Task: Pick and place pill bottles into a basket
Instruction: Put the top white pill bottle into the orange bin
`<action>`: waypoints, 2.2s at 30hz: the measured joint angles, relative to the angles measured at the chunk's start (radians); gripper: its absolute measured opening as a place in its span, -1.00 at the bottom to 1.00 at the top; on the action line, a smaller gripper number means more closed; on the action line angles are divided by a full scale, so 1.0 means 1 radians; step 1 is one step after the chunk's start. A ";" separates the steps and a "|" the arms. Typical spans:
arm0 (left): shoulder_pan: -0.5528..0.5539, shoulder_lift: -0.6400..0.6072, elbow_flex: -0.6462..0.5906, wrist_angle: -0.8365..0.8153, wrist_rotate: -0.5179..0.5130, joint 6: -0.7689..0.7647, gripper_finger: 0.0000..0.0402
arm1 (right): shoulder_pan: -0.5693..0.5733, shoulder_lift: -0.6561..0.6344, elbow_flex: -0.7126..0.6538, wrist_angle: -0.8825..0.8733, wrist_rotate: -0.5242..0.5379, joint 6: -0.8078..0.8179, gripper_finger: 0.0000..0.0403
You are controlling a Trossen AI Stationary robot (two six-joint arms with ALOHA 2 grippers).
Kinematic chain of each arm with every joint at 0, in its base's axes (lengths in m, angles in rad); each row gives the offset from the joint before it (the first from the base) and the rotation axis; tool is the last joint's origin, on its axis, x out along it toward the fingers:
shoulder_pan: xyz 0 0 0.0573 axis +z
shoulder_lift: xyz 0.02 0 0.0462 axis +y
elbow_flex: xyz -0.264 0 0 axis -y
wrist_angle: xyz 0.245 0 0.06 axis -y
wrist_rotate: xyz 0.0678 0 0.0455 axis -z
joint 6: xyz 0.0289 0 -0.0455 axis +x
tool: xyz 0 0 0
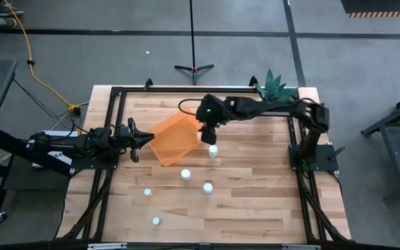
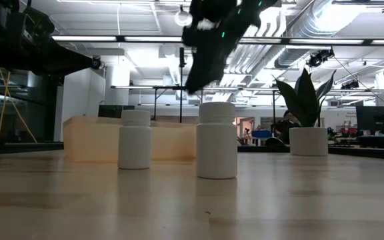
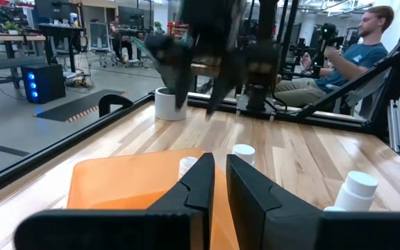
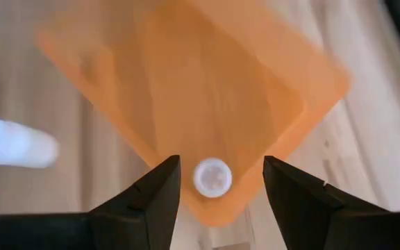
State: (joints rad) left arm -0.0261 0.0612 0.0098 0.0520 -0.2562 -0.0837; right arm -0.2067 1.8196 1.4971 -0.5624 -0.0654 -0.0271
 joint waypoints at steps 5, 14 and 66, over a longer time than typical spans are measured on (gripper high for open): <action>0.000 0.000 0.000 0.000 0.000 0.000 -0.63 | 0.086 -0.080 -0.006 -0.089 0.066 -0.004 -0.02; 0.000 0.000 0.000 0.000 0.000 0.000 -0.63 | 0.198 -0.094 -0.178 -0.086 0.101 0.054 -0.02; 0.000 0.000 0.000 0.000 0.000 0.000 -0.63 | 0.136 -0.026 -0.233 0.051 0.052 0.025 -0.27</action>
State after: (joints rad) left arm -0.0263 0.0612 0.0101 0.0517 -0.2562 -0.0837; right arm -0.0709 1.7940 1.2638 -0.5112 -0.0132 -0.0017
